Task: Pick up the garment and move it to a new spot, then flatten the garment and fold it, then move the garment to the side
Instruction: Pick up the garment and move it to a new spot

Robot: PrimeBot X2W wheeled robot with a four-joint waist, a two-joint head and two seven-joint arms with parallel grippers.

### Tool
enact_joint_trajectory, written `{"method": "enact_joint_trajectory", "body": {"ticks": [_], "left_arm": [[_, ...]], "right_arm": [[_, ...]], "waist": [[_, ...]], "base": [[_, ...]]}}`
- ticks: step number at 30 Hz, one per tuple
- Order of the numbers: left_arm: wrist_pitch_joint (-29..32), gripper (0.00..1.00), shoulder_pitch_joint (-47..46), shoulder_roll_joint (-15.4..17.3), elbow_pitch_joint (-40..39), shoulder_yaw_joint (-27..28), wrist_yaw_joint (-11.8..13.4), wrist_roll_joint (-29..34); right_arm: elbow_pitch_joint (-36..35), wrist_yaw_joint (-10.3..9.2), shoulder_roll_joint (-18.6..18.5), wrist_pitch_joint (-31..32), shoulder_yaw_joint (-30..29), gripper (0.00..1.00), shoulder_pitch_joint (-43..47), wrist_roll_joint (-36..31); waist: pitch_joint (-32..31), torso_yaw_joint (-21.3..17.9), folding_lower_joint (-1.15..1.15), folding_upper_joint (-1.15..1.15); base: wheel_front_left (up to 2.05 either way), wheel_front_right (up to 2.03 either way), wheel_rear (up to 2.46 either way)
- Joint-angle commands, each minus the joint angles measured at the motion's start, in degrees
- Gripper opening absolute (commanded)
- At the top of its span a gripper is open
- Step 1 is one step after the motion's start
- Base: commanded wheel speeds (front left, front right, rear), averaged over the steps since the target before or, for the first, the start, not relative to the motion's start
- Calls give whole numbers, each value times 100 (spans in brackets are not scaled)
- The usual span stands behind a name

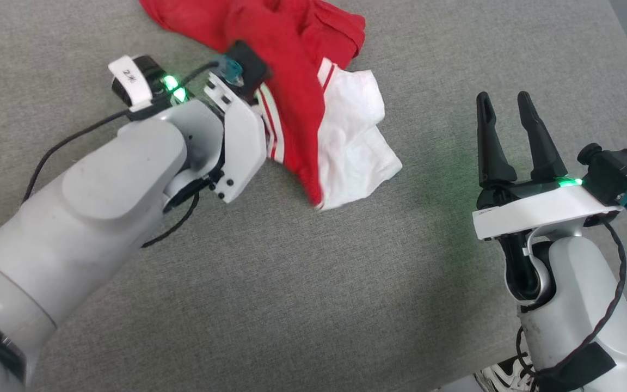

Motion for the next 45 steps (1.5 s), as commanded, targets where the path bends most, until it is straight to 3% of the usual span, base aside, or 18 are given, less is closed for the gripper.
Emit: {"method": "enact_joint_trajectory", "body": {"ticks": [1,13,17,19,20,21,27,32,45], "left_arm": [[274,0,194,62,-110,-48,15,158],[1962,0,773,549,-781,-222,-11,794],[2122,0,774,633,-810,-243,-11,850],[2026,40,718,682,-798,-241,-10,863],[1973,81,705,700,-776,-232,-8,831],[1896,100,689,704,-767,-216,-5,769],[1243,100,446,593,-797,-109,17,605],[358,100,321,473,-774,-36,17,239],[-2125,100,1729,186,273,896,90,-1139]], "right_arm": [[-31,0,36,-26,-8,100,43,51],[-83,0,49,-26,271,100,-106,476],[-67,0,50,-25,286,100,-76,514],[-46,0,49,-25,257,100,-65,495],[-28,0,48,-25,245,100,-57,469],[-17,0,50,-25,244,100,-59,436],[92,0,48,-26,202,100,-14,194],[184,0,-18,-26,158,100,64,-65],[498,0,-679,-26,49,100,522,-322]], "waist": [[43,-25,0,0],[428,-346,0,0],[454,-387,0,0],[429,-361,0,0],[406,-339,0,0],[369,-305,0,0],[56,22,0,0],[-270,397,0,0],[-1097,1494,0,0]], "base": [[0,0,0],[0,0,0],[0,0,0],[0,0,0],[0,0,0],[0,0,0],[0,0,0],[0,0,0],[0,0,0]]}}
